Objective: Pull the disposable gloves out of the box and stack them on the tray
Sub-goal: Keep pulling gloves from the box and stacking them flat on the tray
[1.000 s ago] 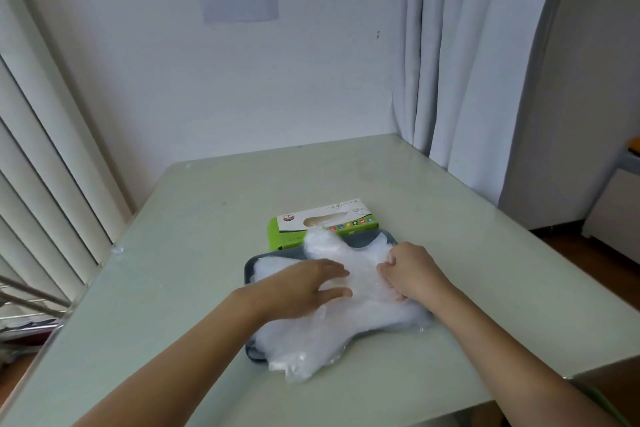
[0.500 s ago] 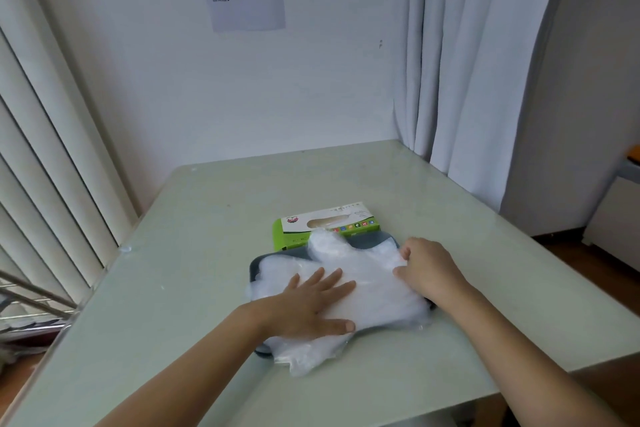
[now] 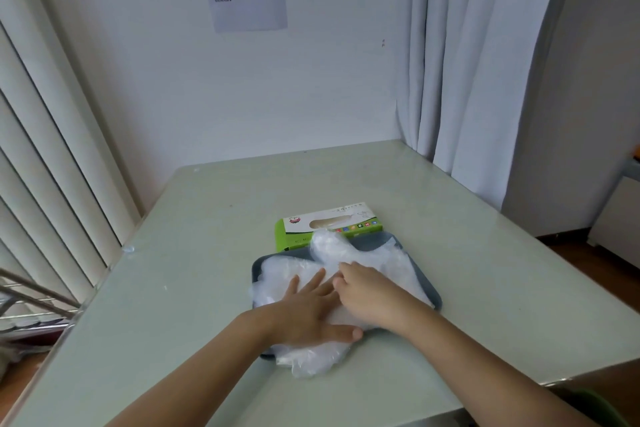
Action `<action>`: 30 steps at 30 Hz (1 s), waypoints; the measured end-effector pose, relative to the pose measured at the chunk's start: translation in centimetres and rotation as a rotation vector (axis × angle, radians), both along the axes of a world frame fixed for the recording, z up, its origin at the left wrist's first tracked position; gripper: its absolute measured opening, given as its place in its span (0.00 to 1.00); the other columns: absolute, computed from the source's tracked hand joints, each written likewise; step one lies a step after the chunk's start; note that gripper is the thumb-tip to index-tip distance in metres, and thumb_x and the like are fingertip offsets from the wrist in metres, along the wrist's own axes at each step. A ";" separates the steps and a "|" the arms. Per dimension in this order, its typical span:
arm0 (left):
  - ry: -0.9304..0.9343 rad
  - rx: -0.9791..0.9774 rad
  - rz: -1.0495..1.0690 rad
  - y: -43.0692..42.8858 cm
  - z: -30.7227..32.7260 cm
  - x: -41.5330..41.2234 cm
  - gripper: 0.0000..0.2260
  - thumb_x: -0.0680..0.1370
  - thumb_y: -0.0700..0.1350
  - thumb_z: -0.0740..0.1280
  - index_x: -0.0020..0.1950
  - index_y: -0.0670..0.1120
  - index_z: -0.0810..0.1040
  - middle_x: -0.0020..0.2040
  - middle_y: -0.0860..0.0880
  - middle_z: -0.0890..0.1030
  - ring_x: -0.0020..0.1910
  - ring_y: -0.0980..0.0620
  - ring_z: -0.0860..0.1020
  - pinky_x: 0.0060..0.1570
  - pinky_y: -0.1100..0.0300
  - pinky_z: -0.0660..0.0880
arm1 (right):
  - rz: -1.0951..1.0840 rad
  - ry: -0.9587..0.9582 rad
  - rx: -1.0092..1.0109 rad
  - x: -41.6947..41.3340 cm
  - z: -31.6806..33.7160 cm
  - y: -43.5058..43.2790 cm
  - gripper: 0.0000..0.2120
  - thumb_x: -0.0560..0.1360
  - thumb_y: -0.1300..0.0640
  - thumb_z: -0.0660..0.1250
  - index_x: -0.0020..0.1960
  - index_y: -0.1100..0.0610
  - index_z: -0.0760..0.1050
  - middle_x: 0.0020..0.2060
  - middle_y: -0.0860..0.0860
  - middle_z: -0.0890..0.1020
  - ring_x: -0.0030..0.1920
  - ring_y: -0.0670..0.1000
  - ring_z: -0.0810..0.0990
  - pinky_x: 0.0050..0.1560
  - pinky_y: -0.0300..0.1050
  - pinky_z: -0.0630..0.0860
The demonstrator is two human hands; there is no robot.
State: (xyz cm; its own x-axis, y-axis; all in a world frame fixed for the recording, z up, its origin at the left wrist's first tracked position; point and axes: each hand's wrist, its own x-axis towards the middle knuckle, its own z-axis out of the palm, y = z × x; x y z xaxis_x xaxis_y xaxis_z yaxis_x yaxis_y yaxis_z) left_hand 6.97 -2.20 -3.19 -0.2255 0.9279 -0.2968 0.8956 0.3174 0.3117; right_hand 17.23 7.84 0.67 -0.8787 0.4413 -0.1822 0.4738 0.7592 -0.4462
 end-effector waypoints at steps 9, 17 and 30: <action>0.056 -0.047 0.131 -1.0 -0.6 -0.3 0.48 0.71 0.73 0.56 0.78 0.51 0.35 0.78 0.55 0.36 0.76 0.55 0.34 0.74 0.46 0.34 | -0.046 -0.221 0.245 4.3 -3.9 4.2 0.37 0.79 0.35 0.49 0.79 0.53 0.42 0.78 0.58 0.44 0.78 0.52 0.43 0.75 0.50 0.41; 0.154 -0.208 0.190 -3.8 1.3 -1.0 0.49 0.70 0.74 0.56 0.78 0.52 0.36 0.79 0.51 0.37 0.77 0.52 0.35 0.73 0.46 0.32 | -0.025 -0.088 0.260 4.6 -3.1 5.0 0.34 0.74 0.32 0.58 0.72 0.53 0.61 0.71 0.51 0.65 0.69 0.54 0.65 0.61 0.44 0.63; 0.078 -0.256 0.220 -8.3 5.1 -1.4 0.54 0.60 0.74 0.63 0.79 0.57 0.43 0.79 0.57 0.46 0.75 0.62 0.40 0.71 0.56 0.31 | 0.013 0.237 0.050 7.3 0.5 10.2 0.07 0.73 0.59 0.72 0.47 0.49 0.84 0.41 0.40 0.84 0.45 0.35 0.80 0.48 0.27 0.72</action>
State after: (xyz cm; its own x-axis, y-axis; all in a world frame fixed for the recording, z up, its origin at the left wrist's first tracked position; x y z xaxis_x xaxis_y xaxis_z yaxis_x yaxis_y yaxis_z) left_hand 5.60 -10.49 1.93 -0.4427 0.7522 -0.4880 0.8151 0.5644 0.1304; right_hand 24.54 18.01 1.16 -0.9000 0.4327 0.0519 0.3499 0.7885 -0.5058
